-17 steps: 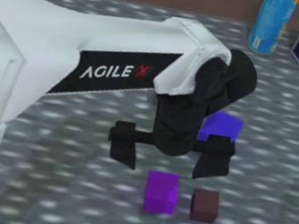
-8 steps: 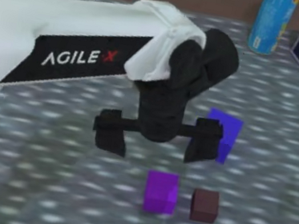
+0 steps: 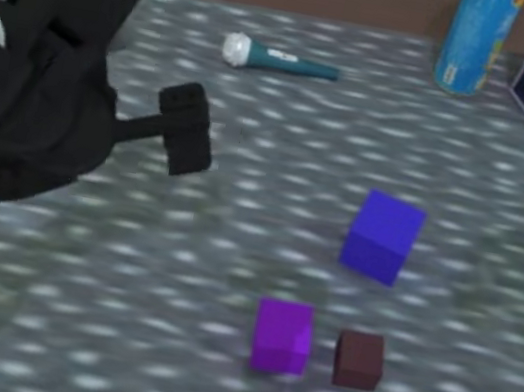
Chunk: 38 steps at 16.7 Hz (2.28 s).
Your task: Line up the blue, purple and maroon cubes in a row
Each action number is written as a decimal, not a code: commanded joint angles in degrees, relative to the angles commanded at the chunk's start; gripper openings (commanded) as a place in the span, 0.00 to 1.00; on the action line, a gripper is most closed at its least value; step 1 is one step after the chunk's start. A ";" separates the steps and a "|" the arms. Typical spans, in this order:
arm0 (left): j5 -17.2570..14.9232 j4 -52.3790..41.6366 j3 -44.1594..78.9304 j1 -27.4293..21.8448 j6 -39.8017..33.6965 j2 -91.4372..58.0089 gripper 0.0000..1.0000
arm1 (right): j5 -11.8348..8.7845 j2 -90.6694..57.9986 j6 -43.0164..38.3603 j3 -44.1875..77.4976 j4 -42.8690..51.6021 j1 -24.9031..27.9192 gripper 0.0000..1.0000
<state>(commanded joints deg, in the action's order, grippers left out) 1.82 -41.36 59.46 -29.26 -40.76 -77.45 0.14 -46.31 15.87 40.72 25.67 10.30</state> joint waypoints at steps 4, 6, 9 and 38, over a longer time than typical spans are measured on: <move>-0.01 11.67 -20.17 10.27 9.28 25.02 1.00 | -0.07 -28.54 8.27 20.82 14.19 5.08 1.00; -0.12 17.42 -29.74 14.99 14.79 36.77 1.00 | -0.18 -41.39 12.25 30.52 20.92 7.55 1.00; -0.48 25.43 -41.97 21.02 23.20 52.00 1.00 | -0.32 -57.51 17.72 43.98 29.81 10.96 1.00; -1.82 41.36 -59.46 30.41 40.76 77.45 1.00 | 0.14 -90.60 27.00 58.76 26.90 16.66 0.92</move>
<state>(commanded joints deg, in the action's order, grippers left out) 0.00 0.00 0.00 1.15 0.00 0.00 0.29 -136.90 42.86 99.48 52.57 26.96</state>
